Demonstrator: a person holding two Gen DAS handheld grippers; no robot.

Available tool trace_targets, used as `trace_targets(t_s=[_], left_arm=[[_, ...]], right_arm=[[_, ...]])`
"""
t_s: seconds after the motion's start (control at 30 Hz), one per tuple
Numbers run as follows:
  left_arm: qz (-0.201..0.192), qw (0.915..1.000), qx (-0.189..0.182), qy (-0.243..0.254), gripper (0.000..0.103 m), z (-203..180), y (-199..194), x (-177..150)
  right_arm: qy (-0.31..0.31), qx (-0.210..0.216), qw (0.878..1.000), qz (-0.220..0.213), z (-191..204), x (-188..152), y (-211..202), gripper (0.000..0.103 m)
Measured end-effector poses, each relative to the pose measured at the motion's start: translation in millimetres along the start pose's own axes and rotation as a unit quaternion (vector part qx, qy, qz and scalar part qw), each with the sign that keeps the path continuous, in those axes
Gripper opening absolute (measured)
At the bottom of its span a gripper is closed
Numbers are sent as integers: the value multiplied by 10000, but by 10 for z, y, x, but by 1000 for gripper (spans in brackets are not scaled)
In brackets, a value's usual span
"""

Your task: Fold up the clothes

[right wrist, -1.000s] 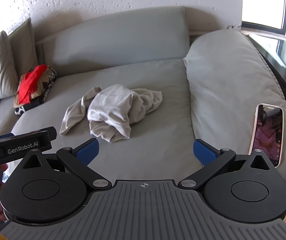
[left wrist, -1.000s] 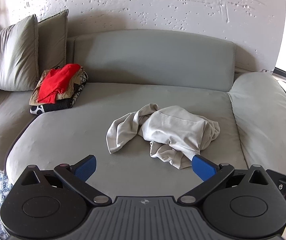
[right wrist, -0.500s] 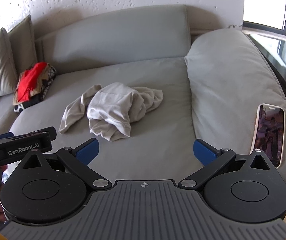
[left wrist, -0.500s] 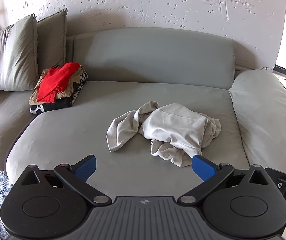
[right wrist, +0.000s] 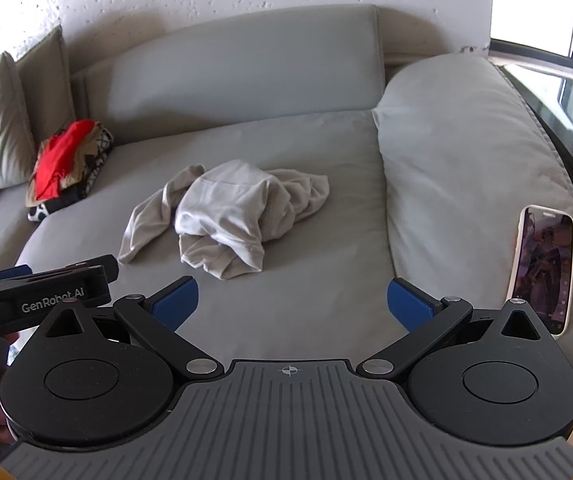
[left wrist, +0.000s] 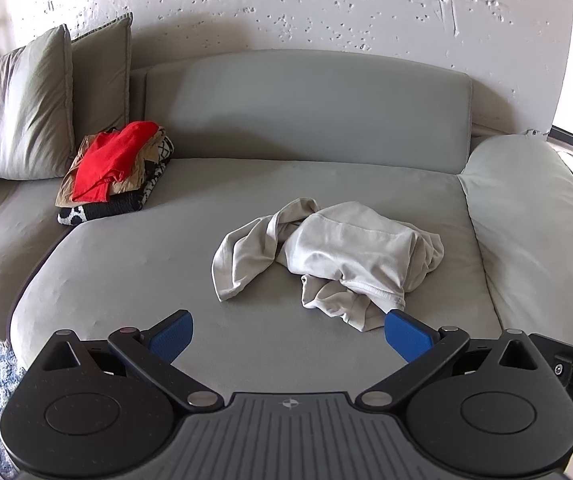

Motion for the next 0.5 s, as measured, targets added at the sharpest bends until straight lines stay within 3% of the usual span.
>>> trace_targets(t_s=[0.5], left_arm=[[36, 10000, 4, -40, 103, 2, 30, -22]], right_arm=[[16, 1, 10000, 25, -8, 2, 13, 103]])
Point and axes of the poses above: each gripper's, at about its wrist camera, not at the fingertips, and y roughly the way its jaws point, z to its left, x to its top, the point moved 7 cm from there along y, roughly the way its jaws point, and after that the axes turned 11 degrees about x, right-handed, at the moved point
